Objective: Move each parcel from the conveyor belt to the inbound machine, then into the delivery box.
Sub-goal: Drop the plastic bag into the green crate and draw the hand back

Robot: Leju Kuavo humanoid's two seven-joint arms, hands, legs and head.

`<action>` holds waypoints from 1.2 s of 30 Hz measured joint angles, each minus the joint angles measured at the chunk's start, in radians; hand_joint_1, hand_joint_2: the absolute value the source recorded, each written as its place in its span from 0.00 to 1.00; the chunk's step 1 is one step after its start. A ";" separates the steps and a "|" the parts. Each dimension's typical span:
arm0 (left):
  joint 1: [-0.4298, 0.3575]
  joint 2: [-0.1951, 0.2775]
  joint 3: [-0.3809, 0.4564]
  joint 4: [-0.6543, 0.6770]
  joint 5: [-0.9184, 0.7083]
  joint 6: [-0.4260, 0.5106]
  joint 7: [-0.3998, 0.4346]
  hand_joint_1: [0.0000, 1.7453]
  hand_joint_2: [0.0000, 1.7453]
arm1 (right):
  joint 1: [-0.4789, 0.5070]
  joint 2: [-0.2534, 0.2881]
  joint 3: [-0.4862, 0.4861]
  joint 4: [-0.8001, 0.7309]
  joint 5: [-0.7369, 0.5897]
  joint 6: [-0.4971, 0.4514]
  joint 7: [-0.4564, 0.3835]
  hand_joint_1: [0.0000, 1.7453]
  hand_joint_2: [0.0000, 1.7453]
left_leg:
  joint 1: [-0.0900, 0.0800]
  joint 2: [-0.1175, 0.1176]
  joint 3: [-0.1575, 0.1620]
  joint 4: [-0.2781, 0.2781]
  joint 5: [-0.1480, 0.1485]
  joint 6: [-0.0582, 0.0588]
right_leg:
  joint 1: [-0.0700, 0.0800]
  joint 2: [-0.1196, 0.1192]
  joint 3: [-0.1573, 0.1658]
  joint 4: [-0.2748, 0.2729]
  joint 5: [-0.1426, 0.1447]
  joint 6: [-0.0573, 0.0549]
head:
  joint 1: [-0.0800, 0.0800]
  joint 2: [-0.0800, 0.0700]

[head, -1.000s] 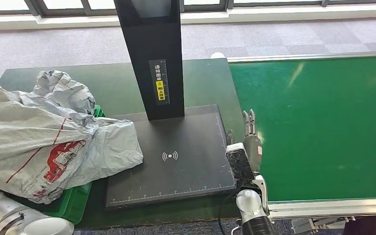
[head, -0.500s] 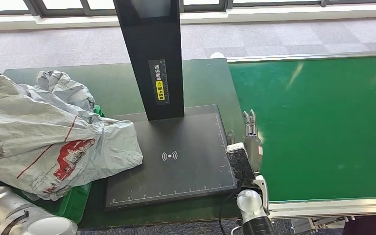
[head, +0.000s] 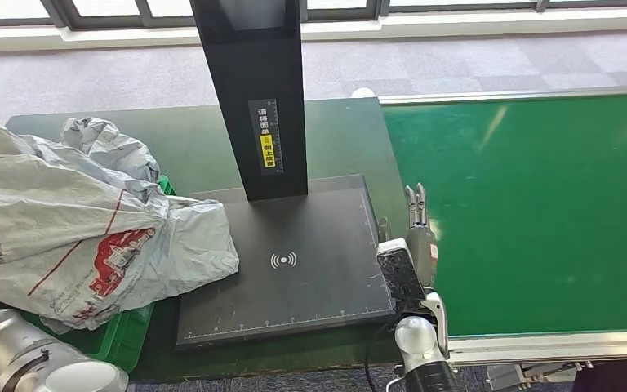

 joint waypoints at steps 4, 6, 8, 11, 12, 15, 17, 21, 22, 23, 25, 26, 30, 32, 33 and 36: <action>0.040 0.037 -0.172 0.122 0.291 -0.089 0.054 0.00 0.00 | 0.002 0.000 -0.012 0.000 0.008 0.013 0.006 0.00 0.00 | 0.001 -0.001 0.000 0.000 0.001 0.000 | 0.002 -0.001 0.001 0.000 0.000 0.000 | 0.000 0.000; 0.066 0.048 -0.279 0.159 0.378 -0.147 0.093 0.00 0.25 | 0.003 0.000 -0.018 0.000 0.019 0.023 0.008 0.00 0.00 | 0.002 -0.002 -0.001 0.000 0.002 -0.001 | 0.003 -0.001 0.000 0.000 0.001 -0.001 | 0.000 0.000; 0.083 0.058 -0.363 0.184 0.440 -0.191 0.113 0.00 0.75 | 0.004 0.000 -0.022 0.000 0.029 0.029 0.012 0.00 0.00 | 0.002 0.000 -0.002 0.000 0.003 -0.001 | 0.003 0.000 -0.001 0.000 0.003 -0.001 | 0.000 0.000; 0.091 0.070 -0.442 0.203 0.489 -0.212 0.120 0.00 1.00 | 0.006 0.000 -0.032 0.000 0.042 0.034 0.018 0.00 0.00 | 0.002 0.001 -0.002 0.000 0.003 -0.001 | 0.002 0.001 -0.002 0.000 0.004 -0.001 | 0.000 0.000; 0.093 0.073 -0.460 0.208 0.496 -0.212 0.120 0.00 1.00 | 0.007 0.000 -0.034 0.000 0.045 0.037 0.019 0.00 0.00 | 0.002 0.001 -0.002 0.000 0.003 -0.001 | 0.002 0.001 -0.002 0.000 0.004 -0.001 | 0.000 0.000; 0.103 0.084 -0.497 0.219 0.502 -0.207 0.121 0.00 1.00 | 0.007 0.000 -0.035 0.000 0.052 0.044 0.021 0.00 0.00 | 0.002 0.001 -0.002 0.000 0.002 -0.001 | 0.003 0.001 -0.002 0.000 0.004 -0.001 | 0.000 0.000; 0.108 0.089 -0.510 0.223 0.502 -0.206 0.121 0.00 1.00 | 0.007 0.000 -0.035 0.000 0.054 0.046 0.022 0.00 0.00 | 0.002 0.001 -0.003 0.000 0.002 -0.001 | 0.003 0.001 -0.003 0.000 0.004 -0.001 | 0.000 0.000; 0.116 0.094 -0.523 0.228 0.502 -0.206 0.121 0.00 1.00 | 0.007 0.000 -0.035 0.000 0.055 0.048 0.022 0.00 0.00 | 0.002 0.001 -0.003 0.000 0.002 -0.001 | 0.003 0.001 -0.003 0.000 0.004 -0.001 | 0.000 0.000; 0.118 0.095 -0.525 0.230 0.502 -0.206 0.120 0.00 1.00 | 0.007 0.000 -0.035 0.000 0.055 0.048 0.022 0.00 0.00 | 0.002 0.001 -0.003 0.000 0.002 -0.001 | 0.003 0.001 -0.003 0.000 0.004 -0.001 | 0.000 0.000; 0.120 0.096 -0.528 0.230 0.502 -0.206 0.120 0.00 1.00 | 0.007 0.000 -0.035 0.000 0.056 0.048 0.023 0.00 0.00 | 0.002 0.001 -0.003 0.000 0.002 -0.001 | 0.003 0.001 -0.003 0.000 0.004 -0.001 | 0.000 0.000; 0.125 0.097 -0.534 0.231 0.501 -0.206 0.120 0.00 1.00 | 0.007 0.000 -0.035 0.000 0.057 0.049 0.023 0.00 0.00 | 0.002 0.001 -0.003 0.000 0.002 -0.001 | 0.003 0.001 -0.003 0.000 0.004 -0.001 | 0.000 0.000; 0.128 0.097 -0.537 0.231 0.498 -0.206 0.121 0.00 1.00 | 0.007 0.000 -0.035 0.000 0.058 0.050 0.024 0.00 0.00 | 0.002 0.001 -0.003 0.000 0.002 -0.001 | 0.003 0.001 -0.003 0.000 0.004 -0.001 | 0.000 0.000; 0.135 0.097 -0.553 0.231 0.441 -0.175 0.145 0.00 1.00 | 0.007 0.000 -0.035 0.000 0.066 0.050 0.032 0.00 0.00 | 0.002 0.001 -0.003 0.000 0.002 -0.001 | 0.003 0.001 -0.003 0.000 0.004 -0.001 | 0.000 0.000; 0.139 0.096 -0.564 0.229 0.392 -0.129 0.163 0.00 1.00 | 0.007 0.000 -0.035 0.000 0.072 0.050 0.035 0.00 0.00 | 0.002 0.001 -0.003 0.000 0.002 -0.001 | 0.003 0.001 -0.003 0.000 0.004 -0.001 | 0.000 0.000; 0.143 0.094 -0.570 0.223 0.365 -0.101 0.171 0.00 1.00 | 0.007 0.000 -0.035 0.000 0.074 0.050 0.037 0.00 0.00 | 0.002 0.001 -0.003 0.000 0.002 -0.001 | 0.003 0.001 -0.003 0.000 0.004 -0.001 | 0.000 0.000; 0.166 0.076 -0.584 0.177 0.287 -0.023 0.185 0.00 1.00 | 0.008 0.000 -0.035 0.000 0.077 0.050 0.040 0.00 0.00 | 0.002 0.002 -0.003 0.000 0.002 -0.001 | 0.002 0.002 -0.003 0.000 0.004 -0.001 | 0.000 0.000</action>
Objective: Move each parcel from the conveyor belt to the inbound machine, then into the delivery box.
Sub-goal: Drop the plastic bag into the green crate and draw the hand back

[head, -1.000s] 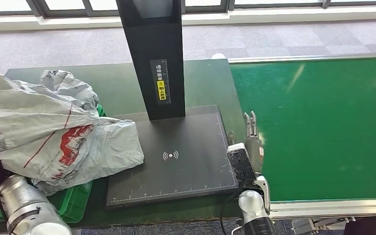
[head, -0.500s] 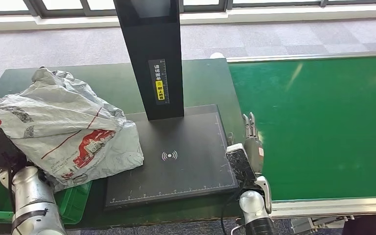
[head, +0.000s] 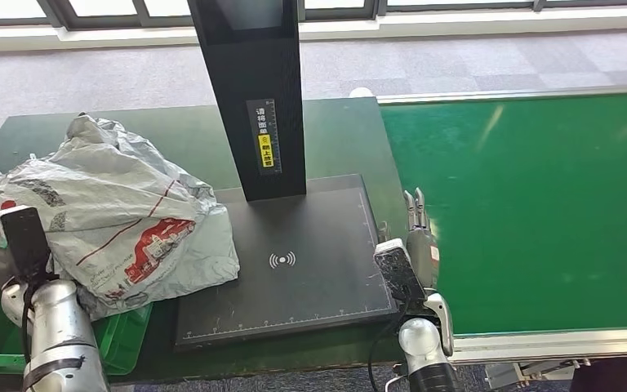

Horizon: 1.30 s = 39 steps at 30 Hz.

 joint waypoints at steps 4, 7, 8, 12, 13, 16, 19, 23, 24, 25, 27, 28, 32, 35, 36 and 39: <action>0.028 -0.053 0.023 -0.105 -0.137 0.024 -0.049 0.00 1.00 | 0.000 0.000 0.000 0.000 0.000 -0.003 0.001 0.00 0.00 | 0.000 0.000 -0.001 0.000 0.000 0.000 | 0.000 0.000 -0.001 0.000 0.000 0.000 | 0.000 0.000; 0.031 -0.120 0.109 -0.210 -0.262 0.028 -0.148 0.00 1.00 | 0.000 0.000 0.000 0.000 -0.001 -0.011 0.001 0.00 0.00 | 0.000 0.000 -0.002 0.000 0.000 0.000 | 0.000 0.000 -0.001 0.000 0.000 0.000 | 0.000 0.000; 0.031 -0.139 0.139 -0.243 -0.287 0.029 -0.167 0.00 1.00 | 0.000 0.000 0.000 0.000 -0.001 -0.014 0.001 0.00 0.00 | 0.000 0.000 -0.002 0.000 0.000 0.000 | 0.000 0.000 -0.001 -0.001 0.000 0.000 | 0.000 0.000; 0.047 -0.191 0.193 -0.357 -0.298 0.029 -0.167 0.00 1.00 | 0.002 0.000 -0.002 0.000 -0.004 -0.026 0.002 0.00 0.00 | 0.000 0.001 -0.002 0.000 0.000 0.000 | 0.000 0.000 -0.002 -0.001 0.000 0.001 | 0.000 0.000; 0.057 -0.199 0.193 -0.385 -0.290 0.029 -0.160 0.00 1.00 | 0.003 0.000 -0.003 0.000 -0.005 -0.027 0.003 0.00 0.00 | 0.000 0.001 -0.002 0.000 0.000 0.000 | 0.000 0.000 -0.002 -0.001 0.000 0.001 | 0.000 0.000; 0.086 -0.218 0.190 -0.457 -0.270 0.029 -0.146 0.00 1.00 | 0.008 0.000 -0.006 0.000 -0.006 -0.027 0.004 0.00 0.00 | 0.000 0.001 -0.002 0.000 0.000 0.000 | 0.000 0.000 -0.002 0.000 0.000 0.001 | 0.000 0.000; 0.122 -0.228 0.181 -0.529 -0.246 0.029 -0.139 0.00 1.00 | 0.010 0.000 -0.010 -0.001 -0.009 -0.029 0.003 0.00 0.00 | 0.000 0.001 -0.002 0.000 0.000 0.000 | 0.000 0.001 -0.002 0.000 0.000 0.001 | 0.000 0.000; 0.169 -0.237 0.164 -0.622 -0.241 0.029 -0.111 0.00 1.00 | 0.011 0.000 -0.015 -0.002 -0.013 -0.032 -0.002 0.00 0.00 | 0.000 0.001 -0.002 0.000 0.000 0.000 | 0.000 0.001 -0.002 0.000 -0.001 0.001 | 0.000 0.000; 0.179 -0.238 0.160 -0.642 -0.247 0.029 -0.099 0.00 1.00 | 0.011 0.000 -0.016 -0.002 -0.014 -0.033 -0.003 0.00 0.00 | 0.000 0.001 -0.002 0.000 0.000 0.000 | 0.000 0.001 -0.002 -0.001 -0.001 0.001 | 0.000 0.000; 0.189 -0.239 0.154 -0.662 -0.257 0.029 -0.085 0.00 1.00 | 0.011 -0.001 -0.016 -0.002 -0.016 -0.035 -0.004 0.00 0.00 | 0.000 0.001 -0.002 0.000 0.000 0.000 | 0.000 0.001 -0.002 -0.001 -0.001 0.001 | 0.000 0.000; 0.207 -0.241 0.142 -0.701 -0.292 0.029 -0.050 0.00 1.00 | 0.011 -0.001 -0.016 -0.003 -0.019 -0.036 -0.006 0.00 0.00 | 0.000 0.001 -0.002 0.000 0.000 0.000 | 0.000 0.001 -0.002 -0.001 -0.001 0.001 | 0.000 0.000; 0.215 -0.242 0.136 -0.718 -0.318 0.029 -0.027 0.00 1.00 | 0.011 -0.001 -0.016 -0.003 -0.020 -0.036 -0.006 0.00 0.00 | 0.000 0.001 -0.002 0.000 0.000 0.000 | 0.000 0.001 -0.002 -0.001 -0.001 0.001 | 0.000 0.000; 0.238 -0.246 0.107 -0.746 -0.514 0.029 0.090 0.00 1.00 | 0.018 -0.003 -0.017 -0.003 -0.025 -0.043 -0.007 0.00 0.00 | -0.001 0.001 -0.001 0.000 -0.001 0.000 | 0.000 0.000 -0.002 -0.001 -0.001 0.001 | 0.000 0.000; 0.252 -0.242 0.040 -0.671 -0.754 0.028 0.288 0.00 1.00 | 0.036 -0.006 -0.018 -0.014 -0.031 -0.050 -0.008 0.00 0.00 | -0.001 0.000 -0.002 0.000 -0.001 0.001 | -0.001 -0.001 -0.002 -0.001 -0.001 0.002 | 0.000 0.000; 0.256 -0.238 0.008 -0.636 -0.808 0.027 0.353 0.00 1.00 | 0.042 -0.007 -0.019 -0.020 -0.032 -0.051 -0.008 0.00 0.00 | -0.001 0.000 -0.002 0.000 -0.001 0.001 | -0.001 -0.001 -0.002 -0.001 -0.001 0.002 | 0.000 0.000; 0.261 -0.228 -0.057 -0.564 -0.842 0.028 0.416 0.00 1.00 | 0.056 -0.009 -0.021 -0.033 -0.033 -0.053 -0.008 0.00 0.00 | 0.000 0.001 -0.002 0.000 0.000 0.001 | 0.000 0.000 -0.002 -0.001 0.000 0.001 | 0.000 0.000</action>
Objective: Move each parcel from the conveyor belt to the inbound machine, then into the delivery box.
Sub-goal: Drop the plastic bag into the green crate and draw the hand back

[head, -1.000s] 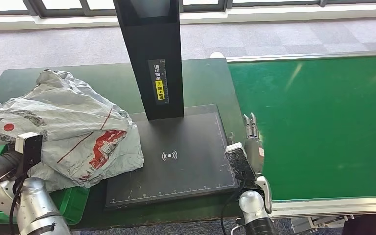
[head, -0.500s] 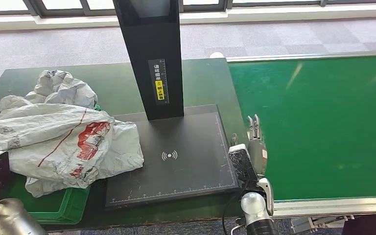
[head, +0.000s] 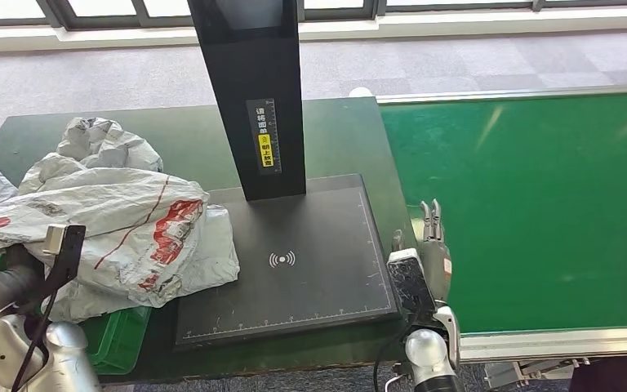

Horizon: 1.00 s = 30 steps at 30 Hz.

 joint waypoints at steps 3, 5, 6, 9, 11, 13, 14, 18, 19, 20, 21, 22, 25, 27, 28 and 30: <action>0.004 0.005 -0.036 0.039 -0.001 0.000 0.007 0.00 1.00 | 0.010 -0.002 0.000 -0.008 -0.001 0.000 0.000 0.00 0.00 | -0.001 0.000 0.000 0.000 0.000 0.000 | 0.000 0.001 0.000 0.000 0.000 0.000 | 0.000 0.000; 0.009 0.010 -0.052 0.059 -0.004 -0.018 0.032 0.00 1.00 | 0.012 -0.002 -0.001 -0.010 -0.001 0.000 0.000 0.00 0.00 | -0.001 0.000 0.000 0.000 0.000 0.000 | 0.000 0.000 0.000 0.000 0.000 0.000 | 0.000 0.000; 0.014 0.017 -0.063 0.071 -0.006 -0.041 0.062 0.00 1.00 | 0.013 -0.002 -0.001 -0.011 -0.001 0.002 0.000 0.00 0.00 | -0.001 0.000 0.000 0.000 0.000 0.000 | -0.001 0.000 0.000 0.000 0.000 0.000 | 0.000 0.000; 0.042 0.061 -0.121 0.127 -0.010 -0.151 0.210 0.00 1.00 | 0.013 -0.002 -0.002 -0.012 0.000 0.012 -0.001 0.00 0.00 | -0.001 0.000 0.000 0.000 0.000 0.000 | 0.000 0.001 -0.001 0.000 0.000 0.000 | 0.000 0.000; 0.062 0.099 -0.167 0.175 -0.010 -0.211 0.281 0.00 1.00 | 0.013 -0.002 -0.006 -0.013 0.000 0.022 -0.002 0.00 0.00 | -0.001 0.000 0.000 0.000 0.000 0.000 | 0.000 0.001 -0.001 0.000 0.000 0.000 | 0.000 0.000; 0.077 0.135 -0.206 0.217 -0.010 -0.272 0.319 0.00 1.00 | 0.014 -0.002 -0.009 -0.014 0.000 0.031 -0.003 0.00 0.00 | -0.001 0.000 0.000 0.000 0.000 0.000 | 0.000 0.000 0.000 0.000 -0.001 0.000 | 0.000 0.000; 0.083 0.150 -0.224 0.233 -0.010 -0.304 0.332 0.00 1.00 | 0.014 -0.003 -0.009 -0.014 0.000 0.035 -0.003 0.00 0.00 | -0.001 -0.001 0.001 -0.001 0.000 0.000 | -0.001 0.000 0.001 0.000 -0.001 0.001 | 0.000 0.000; 0.097 0.201 -0.296 0.273 -0.010 -0.398 0.379 0.00 1.00 | 0.014 -0.004 -0.010 -0.014 -0.004 0.044 -0.005 0.00 0.00 | -0.002 -0.002 0.003 -0.002 -0.001 0.001 | -0.003 -0.002 0.005 0.000 -0.003 0.001 | 0.000 0.000; 0.102 0.210 -0.309 0.276 -0.010 -0.412 0.389 0.00 1.00 | 0.014 -0.004 -0.010 -0.014 -0.005 0.045 -0.006 0.00 0.00 | -0.002 -0.002 0.004 -0.003 -0.001 0.001 | -0.003 -0.002 0.005 0.000 -0.003 0.001 | 0.000 0.000; 0.107 0.216 -0.322 0.276 -0.010 -0.426 0.397 0.00 1.00 | 0.014 -0.005 -0.010 -0.014 -0.008 0.045 -0.008 0.00 0.00 | -0.002 -0.001 0.004 -0.003 -0.001 0.001 | -0.003 -0.001 0.006 0.000 -0.003 0.001 | 0.000 0.000; 0.115 0.221 -0.333 0.273 -0.010 -0.440 0.402 0.00 1.00 | 0.015 -0.005 -0.010 -0.014 -0.010 0.044 -0.009 0.00 0.00 | -0.002 -0.001 0.004 -0.003 -0.002 0.001 | -0.003 -0.001 0.007 0.000 -0.003 0.001 | 0.000 0.000; 0.124 0.224 -0.344 0.266 -0.010 -0.454 0.405 0.00 1.00 | 0.017 -0.006 -0.011 -0.014 -0.011 0.044 -0.011 0.00 0.00 | -0.002 0.000 0.005 -0.003 -0.002 0.000 | -0.003 0.000 0.007 0.000 -0.003 0.001 | 0.000 0.000; 0.156 0.227 -0.371 0.236 -0.010 -0.481 0.407 0.00 1.00 | 0.025 -0.007 -0.013 -0.014 -0.016 0.042 -0.013 0.00 0.00 | -0.002 0.000 0.008 -0.003 -0.002 0.000 | -0.003 0.001 0.007 0.001 -0.003 0.000 | 0.000 0.000; 0.176 0.227 -0.385 0.214 -0.010 -0.497 0.399 0.00 1.00 | 0.028 -0.008 -0.014 -0.014 -0.018 0.040 -0.013 0.00 0.00 | -0.002 0.000 0.009 -0.003 -0.003 0.001 | -0.004 0.001 0.007 0.001 -0.003 0.001 | 0.000 0.000; 0.189 0.225 -0.392 0.198 -0.010 -0.506 0.392 0.00 1.00 | 0.030 -0.008 -0.015 -0.014 -0.019 0.039 -0.013 0.00 0.00 | -0.002 0.000 0.009 -0.003 -0.003 0.001 | -0.005 0.001 0.007 0.001 -0.004 0.001 | 0.000 0.000; 0.226 0.219 -0.409 0.156 -0.010 -0.519 0.385 0.00 1.00 | 0.038 -0.009 -0.020 -0.018 -0.021 0.035 -0.013 0.00 0.00 | -0.002 0.001 0.009 -0.003 -0.005 0.002 | -0.005 0.002 0.007 0.001 -0.005 0.001 | 0.000 0.000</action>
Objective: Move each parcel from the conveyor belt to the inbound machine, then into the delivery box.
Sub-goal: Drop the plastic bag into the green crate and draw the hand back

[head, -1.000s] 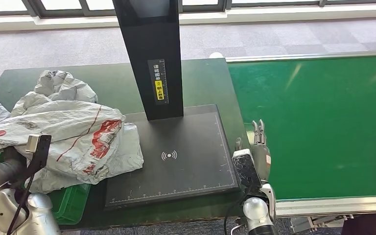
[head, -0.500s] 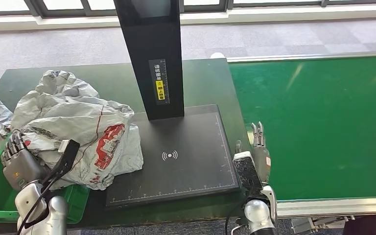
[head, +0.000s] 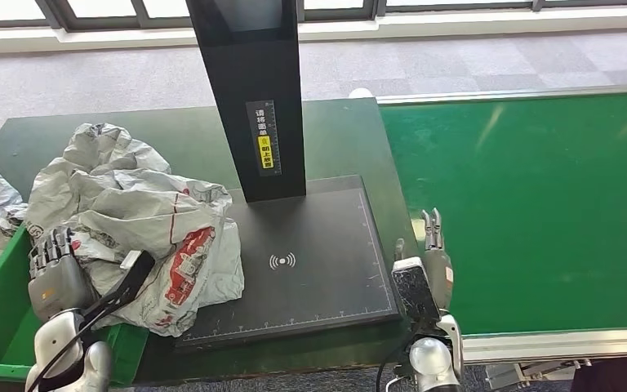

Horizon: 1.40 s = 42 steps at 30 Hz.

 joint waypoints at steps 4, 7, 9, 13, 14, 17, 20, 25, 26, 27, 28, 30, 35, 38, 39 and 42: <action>0.105 -0.006 -0.062 -0.113 0.000 0.011 0.053 0.00 1.00 | 0.025 -0.001 -0.016 -0.021 -0.004 -0.004 0.002 0.00 0.00 | 0.000 0.000 0.000 0.000 -0.003 0.002 | 0.000 0.000 0.000 -0.001 -0.003 0.001 | 0.000 0.000; 0.179 0.000 -0.119 -0.192 0.000 0.032 0.099 0.00 1.00 | 0.040 -0.001 -0.029 -0.035 -0.005 -0.006 0.003 0.00 0.00 | 0.000 -0.001 0.000 0.001 -0.005 0.003 | 0.000 -0.001 0.001 -0.002 -0.005 0.003 | 0.000 0.000; 0.210 0.005 -0.147 -0.227 0.000 0.037 0.110 0.00 1.00 | 0.046 -0.001 -0.038 -0.041 -0.005 -0.008 0.004 0.00 0.00 | -0.001 -0.002 -0.001 0.001 -0.006 0.004 | 0.000 -0.001 0.002 -0.002 -0.006 0.004 | 0.000 0.000; 0.241 0.013 -0.174 -0.267 0.000 0.039 0.115 0.00 1.00 | 0.052 -0.001 -0.047 -0.049 -0.005 -0.008 0.004 0.00 0.00 | -0.001 -0.001 -0.001 0.001 -0.006 0.004 | 0.000 -0.002 0.002 -0.002 -0.006 0.004 | 0.000 0.000; 0.246 0.015 -0.179 -0.274 0.000 0.042 0.120 0.00 1.00 | 0.052 -0.001 -0.048 -0.049 -0.005 -0.008 0.004 0.00 0.00 | -0.001 -0.001 -0.001 0.001 -0.006 0.004 | 0.000 -0.001 0.002 -0.002 -0.006 0.004 | 0.000 0.000; 0.265 0.033 -0.201 -0.297 0.000 0.081 0.170 0.00 1.00 | 0.054 -0.001 -0.050 -0.051 -0.005 -0.008 0.004 0.00 0.00 | 0.000 -0.001 0.000 0.001 -0.006 0.004 | 0.000 -0.001 0.002 -0.002 -0.006 0.004 | 0.000 0.000; 0.289 0.065 -0.228 -0.330 0.000 0.152 0.232 0.00 1.00 | 0.057 -0.001 -0.053 -0.052 -0.005 -0.008 0.003 0.00 0.00 | 0.000 -0.001 0.000 0.001 -0.006 0.004 | 0.000 -0.001 0.002 -0.002 -0.006 0.004 | 0.000 0.000; 0.319 0.024 -0.184 -0.398 0.006 0.412 0.012 0.00 1.00 | 0.058 -0.001 -0.064 -0.051 -0.005 -0.016 -0.003 0.00 0.00 | 0.000 -0.001 -0.001 0.001 -0.006 0.004 | 0.000 -0.002 0.002 -0.002 -0.006 0.004 | 0.000 0.000; 0.318 -0.014 -0.156 -0.420 0.021 0.460 -0.077 0.00 1.00 | 0.058 -0.001 -0.064 -0.050 -0.006 -0.021 -0.005 0.00 0.00 | 0.000 -0.001 -0.001 0.001 -0.006 0.004 | 0.000 -0.002 0.002 -0.002 -0.006 0.004 | 0.000 0.000; 0.314 -0.052 -0.126 -0.449 0.053 0.490 -0.161 0.00 1.00 | 0.056 -0.001 -0.064 -0.048 -0.007 -0.027 -0.006 0.00 0.00 | 0.000 -0.002 -0.001 0.001 -0.006 0.004 | 0.000 -0.002 0.003 -0.002 -0.006 0.004 | 0.000 0.000; 0.307 -0.086 -0.093 -0.485 0.105 0.506 -0.239 0.00 1.00 | 0.054 -0.001 -0.064 -0.045 -0.008 -0.033 -0.007 0.00 0.00 | 0.000 -0.002 -0.001 0.001 -0.006 0.004 | 0.000 -0.002 0.003 -0.002 -0.006 0.004 | 0.000 0.000; 0.285 -0.135 -0.021 -0.559 0.234 0.518 -0.352 0.00 1.00 | 0.049 -0.001 -0.064 -0.035 -0.011 -0.043 -0.007 0.00 0.00 | 0.000 -0.001 -0.002 0.001 -0.006 0.004 | 0.000 -0.002 0.003 -0.002 -0.006 0.004 | 0.000 0.000; 0.244 -0.196 0.113 -0.684 0.368 0.521 -0.443 0.00 1.00 | 0.037 0.000 -0.064 -0.016 -0.014 -0.053 -0.005 0.00 0.00 | 0.000 -0.002 -0.001 0.001 -0.006 0.004 | 0.002 -0.003 0.003 -0.002 -0.006 0.004 | 0.000 0.000; 0.232 -0.214 0.148 -0.723 0.367 0.521 -0.445 0.00 1.00 | 0.034 0.000 -0.064 -0.011 -0.016 -0.053 -0.005 0.00 0.00 | 0.000 -0.002 -0.001 0.001 -0.006 0.004 | 0.003 -0.004 0.004 -0.002 -0.006 0.004 | 0.000 0.000; 0.230 -0.217 0.155 -0.732 0.368 0.521 -0.445 0.00 1.00 | 0.034 0.000 -0.064 -0.010 -0.016 -0.052 -0.005 0.00 0.00 | 0.000 -0.002 -0.001 0.001 -0.006 0.004 | 0.003 -0.004 0.004 -0.002 -0.006 0.004 | 0.000 0.000; 0.226 -0.225 0.168 -0.750 0.366 0.521 -0.443 0.00 1.00 | 0.033 0.000 -0.064 -0.008 -0.017 -0.052 -0.005 0.00 0.00 | 0.000 -0.003 -0.001 0.001 -0.006 0.004 | 0.003 -0.004 0.004 -0.002 -0.006 0.004 | 0.000 0.000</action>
